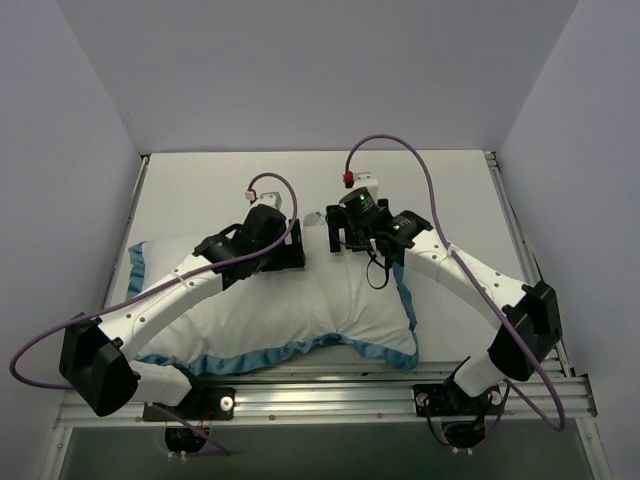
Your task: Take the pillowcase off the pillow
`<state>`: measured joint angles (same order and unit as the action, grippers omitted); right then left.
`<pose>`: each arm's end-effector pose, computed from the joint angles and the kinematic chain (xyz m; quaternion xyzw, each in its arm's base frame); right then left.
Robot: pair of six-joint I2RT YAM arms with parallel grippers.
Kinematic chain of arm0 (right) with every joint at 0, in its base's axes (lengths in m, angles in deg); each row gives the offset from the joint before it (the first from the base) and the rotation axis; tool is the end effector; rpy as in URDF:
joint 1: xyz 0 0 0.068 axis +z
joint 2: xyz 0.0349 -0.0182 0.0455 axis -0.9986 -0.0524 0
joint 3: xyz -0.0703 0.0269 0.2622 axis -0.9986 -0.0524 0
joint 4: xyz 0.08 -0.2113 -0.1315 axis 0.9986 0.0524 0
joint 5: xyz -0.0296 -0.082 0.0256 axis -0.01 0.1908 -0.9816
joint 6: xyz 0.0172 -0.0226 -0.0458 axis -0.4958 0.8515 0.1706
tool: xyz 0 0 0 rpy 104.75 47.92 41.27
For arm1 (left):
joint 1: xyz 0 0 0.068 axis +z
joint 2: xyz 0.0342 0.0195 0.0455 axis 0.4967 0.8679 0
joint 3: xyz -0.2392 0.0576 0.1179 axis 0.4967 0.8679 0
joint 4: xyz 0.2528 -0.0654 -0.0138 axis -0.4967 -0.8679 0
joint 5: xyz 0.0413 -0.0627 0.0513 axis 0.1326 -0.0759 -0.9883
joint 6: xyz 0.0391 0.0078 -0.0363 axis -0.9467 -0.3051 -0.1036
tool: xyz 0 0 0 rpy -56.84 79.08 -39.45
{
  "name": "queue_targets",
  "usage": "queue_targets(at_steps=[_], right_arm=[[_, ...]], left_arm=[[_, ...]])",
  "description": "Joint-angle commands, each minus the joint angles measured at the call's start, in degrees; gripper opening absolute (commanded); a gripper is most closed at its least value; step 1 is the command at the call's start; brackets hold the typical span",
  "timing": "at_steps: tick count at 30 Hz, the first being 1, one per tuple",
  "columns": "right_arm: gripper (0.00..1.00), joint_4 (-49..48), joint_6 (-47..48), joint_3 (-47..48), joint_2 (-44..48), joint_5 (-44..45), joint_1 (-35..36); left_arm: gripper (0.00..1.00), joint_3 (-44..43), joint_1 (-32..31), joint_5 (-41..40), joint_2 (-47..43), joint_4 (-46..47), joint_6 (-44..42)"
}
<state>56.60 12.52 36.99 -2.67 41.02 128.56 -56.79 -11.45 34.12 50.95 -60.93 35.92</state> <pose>0.2634 0.2218 0.3300 -0.0782 0.8718 0.1618 0.4558 0.2233 -0.1849 0.3045 -0.0217 0.9228 -0.1555 0.3520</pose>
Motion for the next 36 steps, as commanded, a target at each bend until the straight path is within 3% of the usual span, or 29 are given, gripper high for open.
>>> queue_targets(at_steps=[1,9,14,16,20,22,28,36], right_arm=[[0.79,-3.18,2.68,-1.67,-1.25,-2.11,-2.70],[0.66,-3.63,4.78,-8.44,3.40,-1.76,-14.74],[0.39,-5.64,4.79,-11.78,3.23,-3.86,-16.77],[0.25,-8.01,4.26,-14.14,2.61,-7.02,-16.78],[0.07,-13.64,3.82,-18.54,3.92,-16.06,-16.69],[0.00,-16.54,3.73,-19.86,5.32,-20.82,-16.78],[0.00,-23.47,2.33,-24.35,10.24,-28.56,-16.69],[0.00,-28.32,0.04,-27.87,14.73,-32.70,-16.25]], left_arm=[[0.94,4.44,-0.95,-0.52,-0.22,3.33,3.05],[0.94,19.99,-1.31,1.59,-2.67,8.08,8.49],[0.94,25.36,-1.22,2.20,-4.08,8.70,9.82],[0.94,25.81,-1.31,2.55,-4.70,8.61,9.82],[0.94,24.06,-2.01,2.65,-8.11,6.69,8.33],[0.94,20.72,-2.71,2.64,-9.79,5.54,5.79],[0.94,5.29,-4.73,4.93,-13.49,2.73,-2.92],[0.94,-21.63,-8.68,4.76,0.91,-4.92,-15.65]])
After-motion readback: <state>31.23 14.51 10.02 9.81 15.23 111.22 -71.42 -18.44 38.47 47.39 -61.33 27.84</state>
